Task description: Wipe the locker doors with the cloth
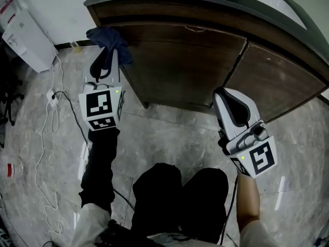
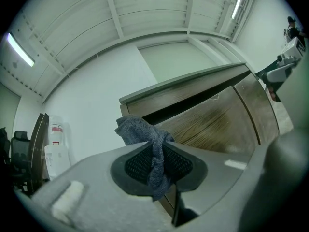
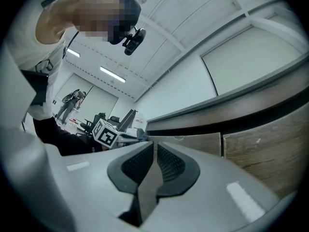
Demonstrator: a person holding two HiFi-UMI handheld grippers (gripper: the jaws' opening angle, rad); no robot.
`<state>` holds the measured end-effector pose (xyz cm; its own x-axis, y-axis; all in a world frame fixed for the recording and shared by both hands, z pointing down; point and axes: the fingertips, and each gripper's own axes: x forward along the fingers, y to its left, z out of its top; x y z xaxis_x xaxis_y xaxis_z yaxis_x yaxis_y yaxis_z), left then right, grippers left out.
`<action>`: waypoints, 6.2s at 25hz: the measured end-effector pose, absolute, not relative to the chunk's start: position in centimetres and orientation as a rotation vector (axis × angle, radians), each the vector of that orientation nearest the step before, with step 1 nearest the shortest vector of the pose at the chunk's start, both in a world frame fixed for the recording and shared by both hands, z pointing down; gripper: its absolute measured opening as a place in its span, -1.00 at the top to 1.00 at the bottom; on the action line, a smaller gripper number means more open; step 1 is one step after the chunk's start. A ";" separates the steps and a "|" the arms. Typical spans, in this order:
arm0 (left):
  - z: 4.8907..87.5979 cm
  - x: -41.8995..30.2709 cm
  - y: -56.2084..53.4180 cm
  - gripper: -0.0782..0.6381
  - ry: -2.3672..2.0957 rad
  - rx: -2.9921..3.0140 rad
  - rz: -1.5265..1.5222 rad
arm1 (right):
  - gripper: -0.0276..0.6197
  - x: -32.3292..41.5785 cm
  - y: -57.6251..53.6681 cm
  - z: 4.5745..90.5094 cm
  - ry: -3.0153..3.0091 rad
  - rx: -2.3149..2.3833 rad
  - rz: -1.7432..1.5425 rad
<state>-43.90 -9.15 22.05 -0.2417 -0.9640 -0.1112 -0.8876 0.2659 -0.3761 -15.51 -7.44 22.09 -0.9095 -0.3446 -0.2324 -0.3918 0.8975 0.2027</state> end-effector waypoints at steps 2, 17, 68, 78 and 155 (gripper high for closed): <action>22.7 -44.4 -9.7 0.61 2.228 -1.695 -0.351 | 0.82 -15.3 -7.1 22.6 2.875 -0.568 0.369; 29.7 -45.3 -11.1 0.61 2.279 -1.792 -0.400 | 0.82 -15.0 -7.0 24.8 2.898 -0.624 0.347; 53.8 -41.5 -11.4 0.61 2.358 -2.107 -0.738 | 0.82 -14.0 -6.9 30.0 2.981 -0.727 0.258; 46.2 -40.4 -12.5 0.61 2.311 -2.043 -0.622 | 0.82 -13.0 -7.4 31.3 2.977 -0.755 0.213; 39.9 -34.4 -14.3 0.61 2.181 -2.028 -0.420 | 0.83 -3.8 -12.9 42.4 2.952 -1.321 -0.064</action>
<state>-34.42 -14.30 39.93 -0.0857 -0.9921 0.0911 -0.9550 0.0558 -0.2914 -3.81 -12.89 42.36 -0.6626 -0.7421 0.1011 -0.7458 0.6662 0.0019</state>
